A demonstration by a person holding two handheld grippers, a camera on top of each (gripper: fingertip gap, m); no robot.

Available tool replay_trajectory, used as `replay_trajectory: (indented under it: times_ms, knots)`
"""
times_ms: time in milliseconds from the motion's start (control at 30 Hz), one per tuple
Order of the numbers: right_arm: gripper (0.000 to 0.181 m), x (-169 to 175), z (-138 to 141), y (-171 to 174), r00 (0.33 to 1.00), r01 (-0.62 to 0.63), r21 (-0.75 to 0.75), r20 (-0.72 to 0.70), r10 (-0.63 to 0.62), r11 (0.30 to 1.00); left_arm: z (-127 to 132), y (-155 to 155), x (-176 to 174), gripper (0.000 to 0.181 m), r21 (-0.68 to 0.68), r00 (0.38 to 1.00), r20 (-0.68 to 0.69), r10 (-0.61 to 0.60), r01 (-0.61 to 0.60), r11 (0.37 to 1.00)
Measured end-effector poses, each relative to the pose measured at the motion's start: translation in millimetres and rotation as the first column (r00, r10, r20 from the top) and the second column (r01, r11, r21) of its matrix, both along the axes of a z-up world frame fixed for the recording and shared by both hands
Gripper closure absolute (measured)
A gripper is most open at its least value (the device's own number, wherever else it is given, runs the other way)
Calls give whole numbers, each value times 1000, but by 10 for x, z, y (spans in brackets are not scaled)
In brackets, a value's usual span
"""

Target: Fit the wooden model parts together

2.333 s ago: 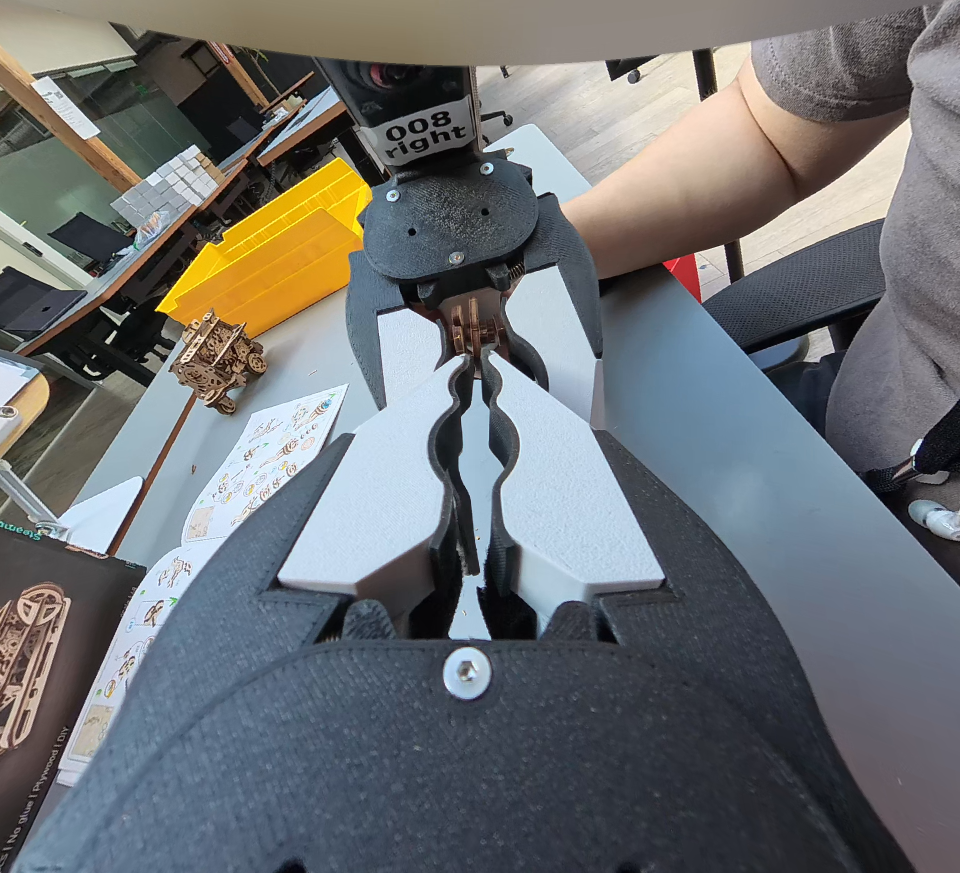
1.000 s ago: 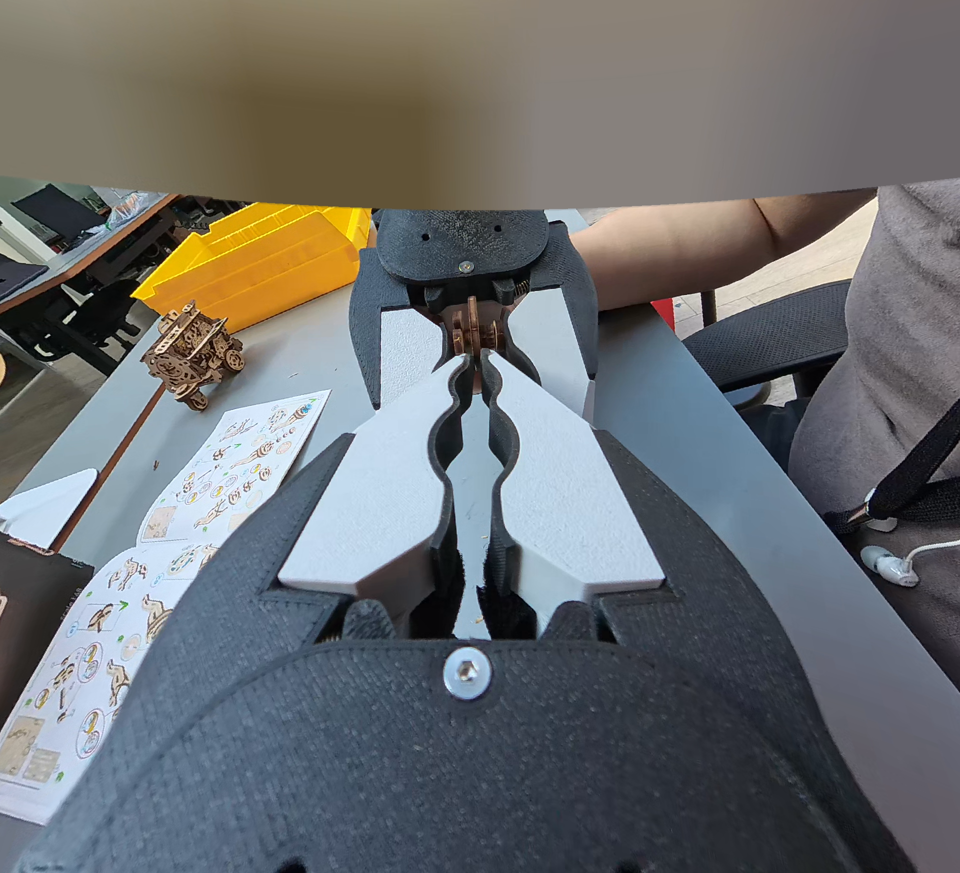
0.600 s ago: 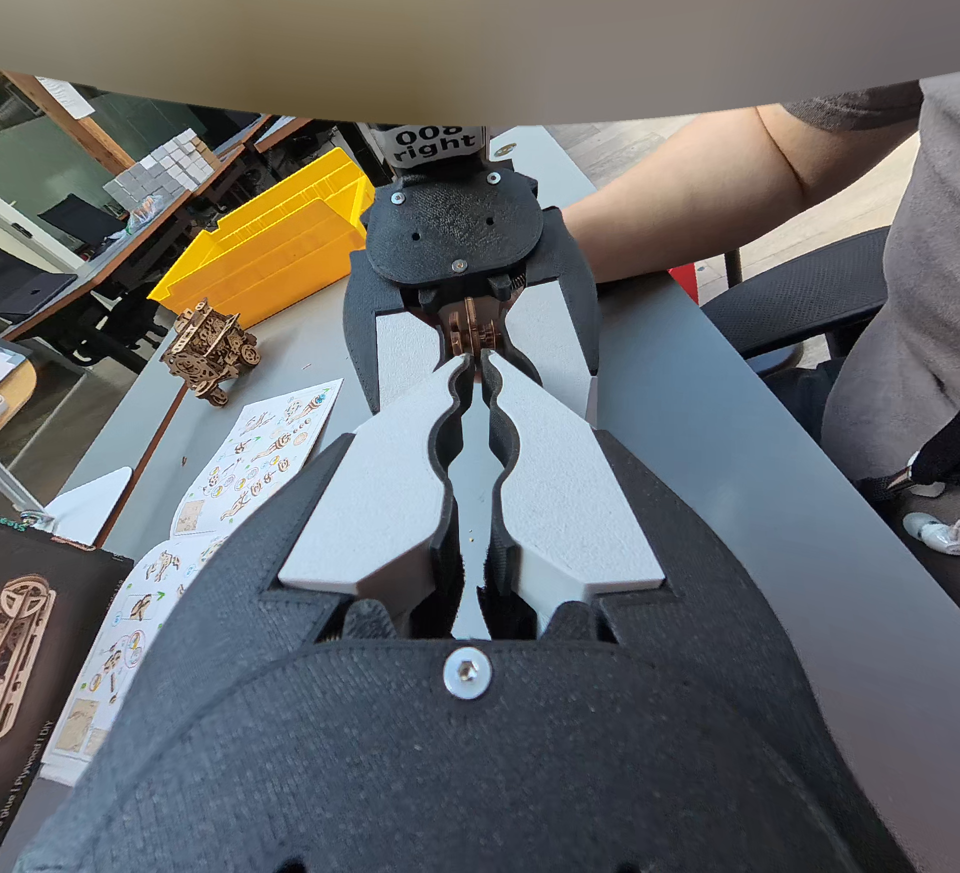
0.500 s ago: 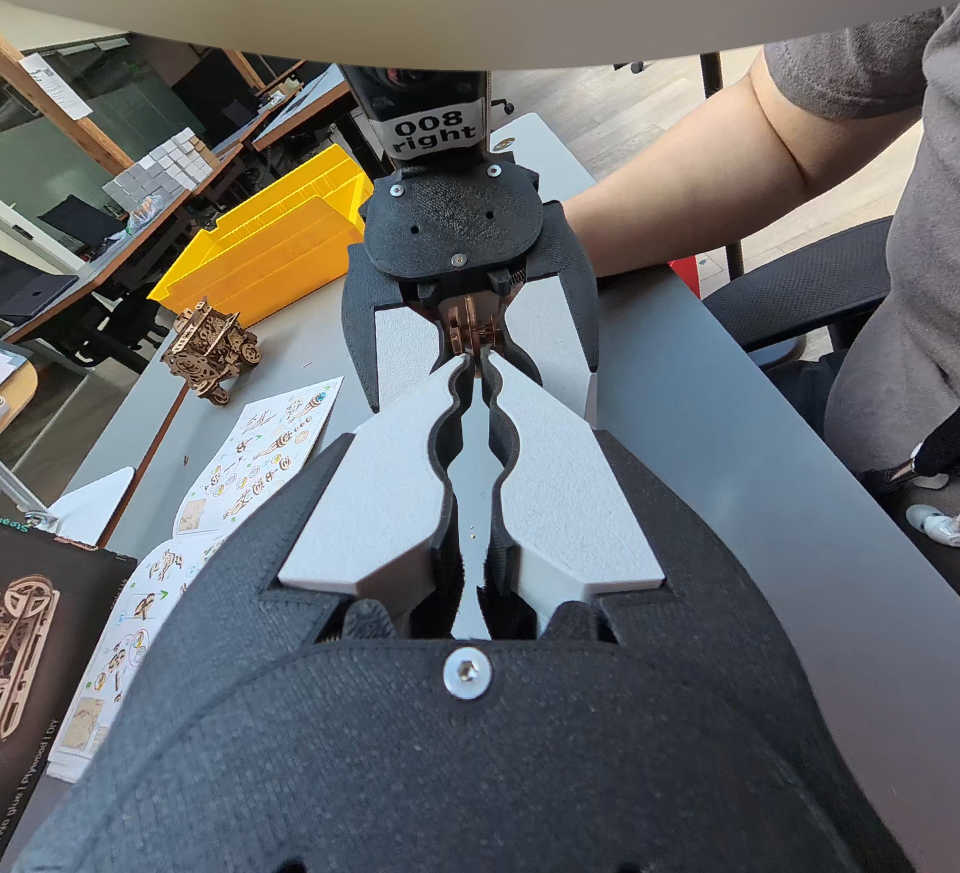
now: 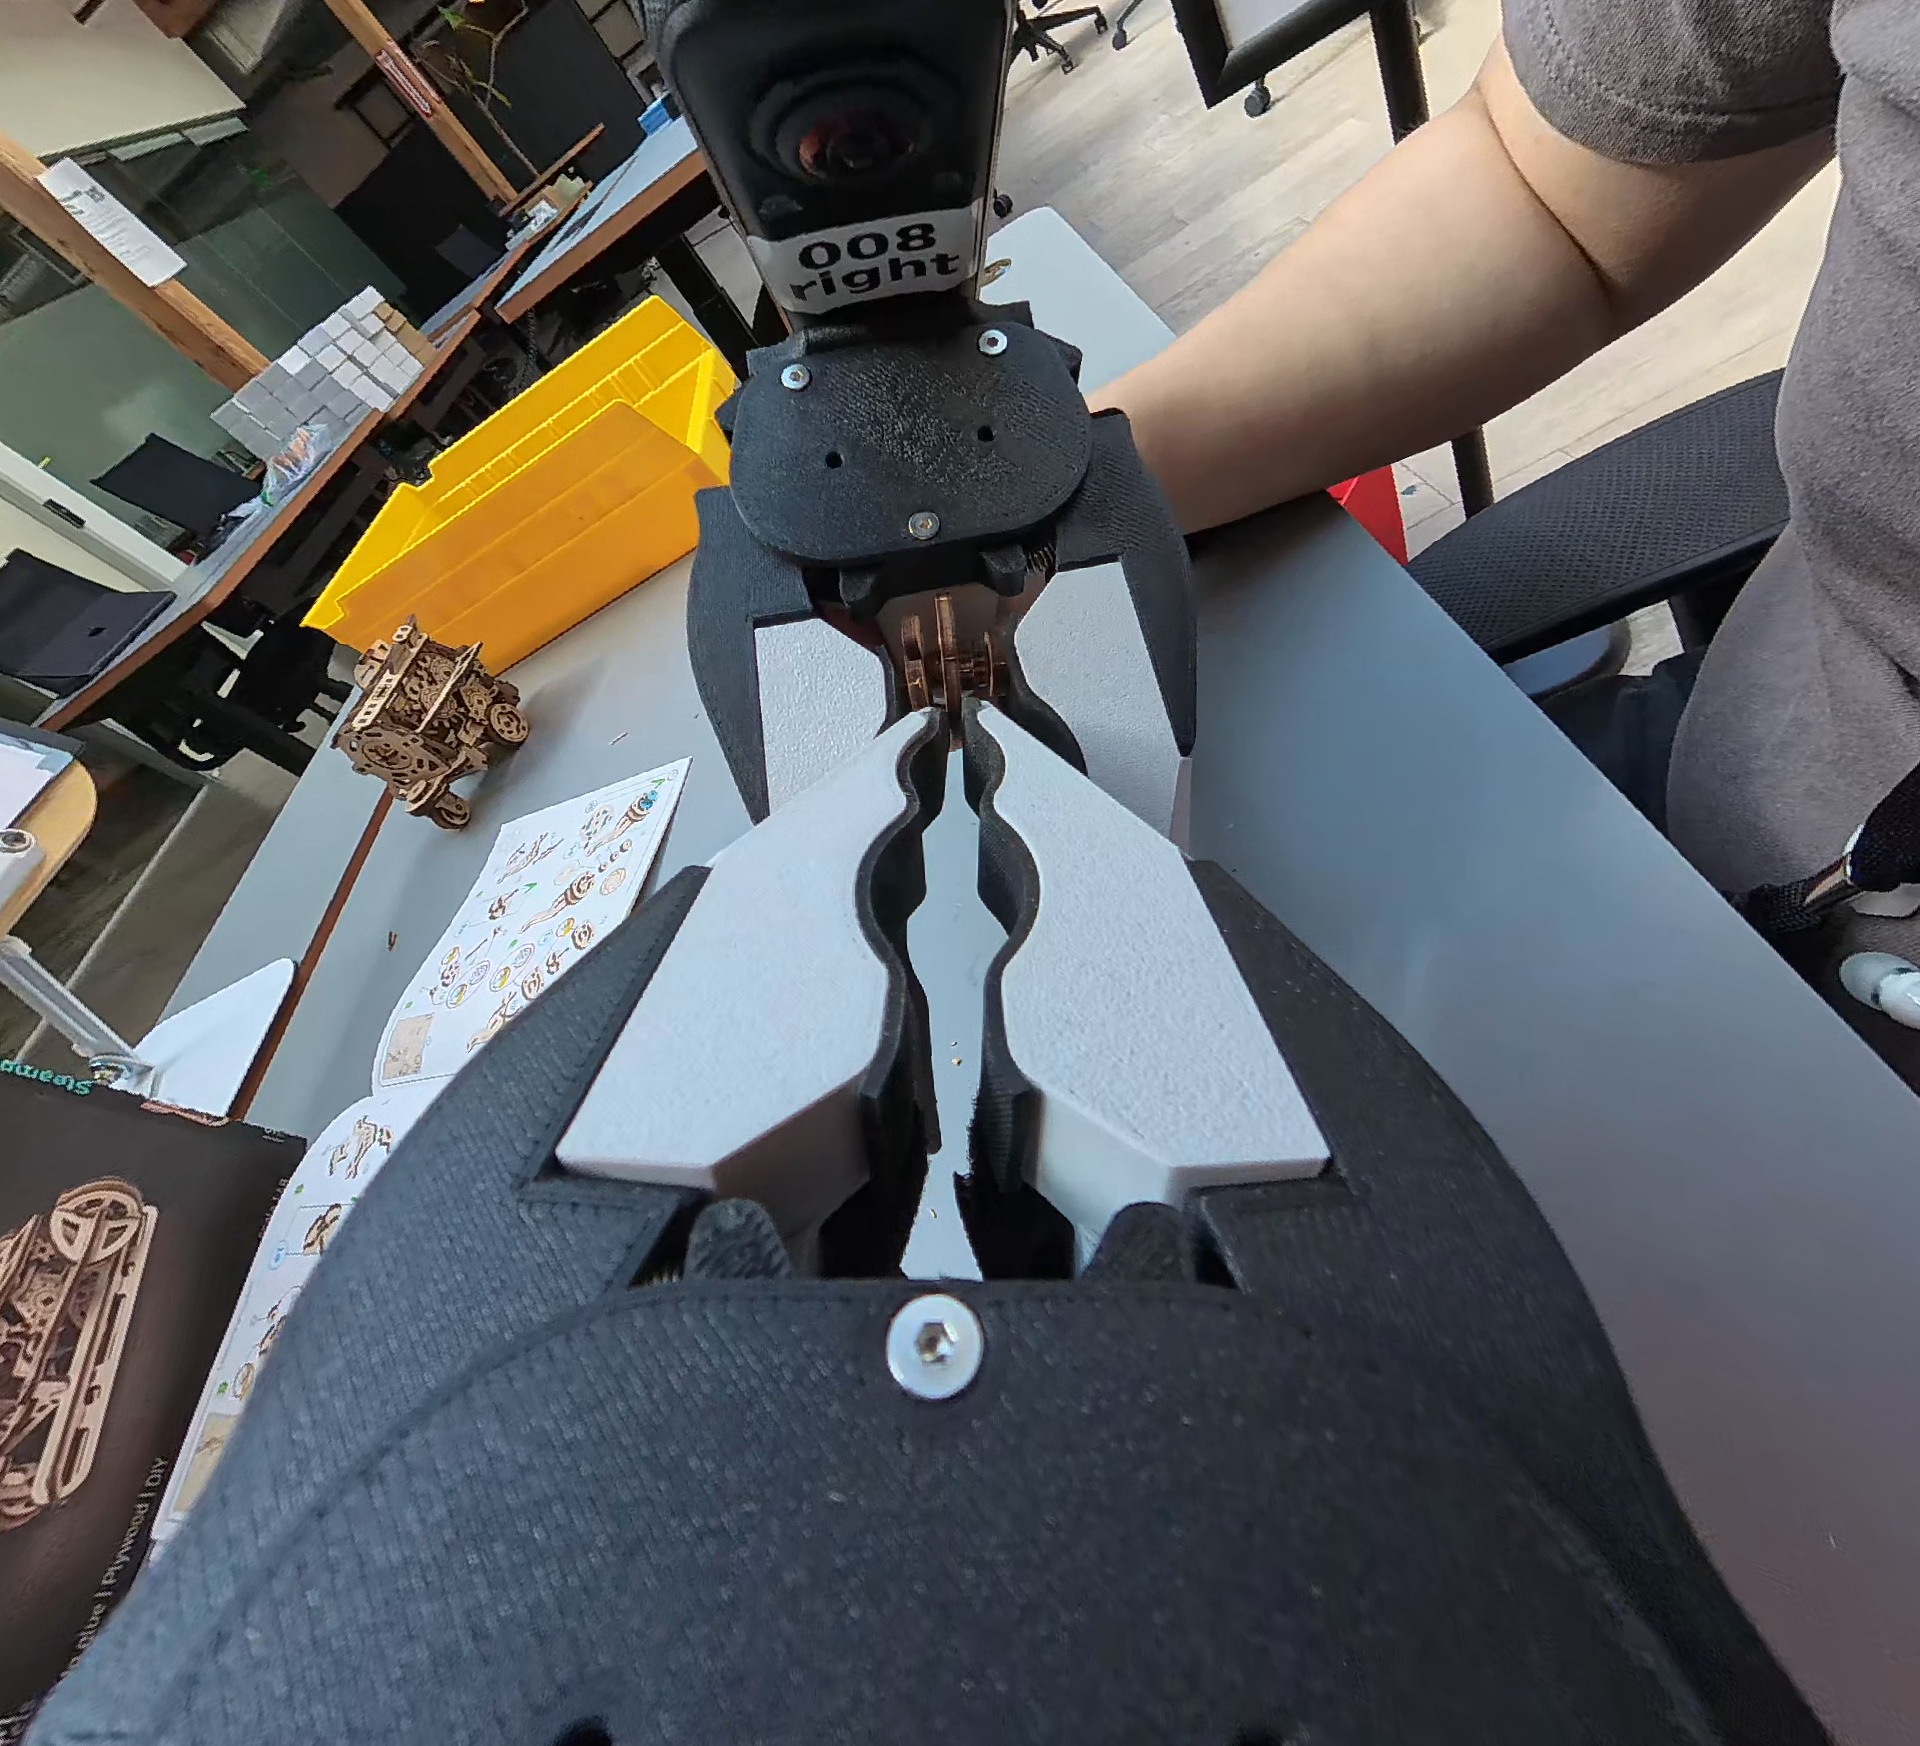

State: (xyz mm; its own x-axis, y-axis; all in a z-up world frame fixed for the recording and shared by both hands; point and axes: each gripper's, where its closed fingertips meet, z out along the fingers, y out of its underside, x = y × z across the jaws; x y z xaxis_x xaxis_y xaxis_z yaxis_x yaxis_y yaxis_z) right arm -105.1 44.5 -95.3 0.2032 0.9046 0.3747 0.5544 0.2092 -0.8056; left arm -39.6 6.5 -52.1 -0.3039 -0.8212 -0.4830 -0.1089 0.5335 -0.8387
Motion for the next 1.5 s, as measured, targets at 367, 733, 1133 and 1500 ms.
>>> replay_trajectory:
  times_ms: [367, 733, 1133, 1500]
  knots:
    - [135, 64, 38, 74, 998, 41, -52, -52, -43, 998, -12, 90, -21, 181, 27, 999, -7, 32, -31, 999]
    - [136, 55, -60, 76, 999, 37, 0, 34, -37, 999, -40, 50, -19, 181, 19, 1000, -17, 13, -12, 1000]
    - [143, 73, -23, 88, 998, 63, 14, 24, -63, 998, -50, 58, -17, 181, 19, 1000, -23, 16, -15, 1000]
    - [145, 89, -32, 110, 996, 87, 28, 30, -88, 996, -53, 63, -15, 181, 7, 999, -28, 17, -17, 1000]
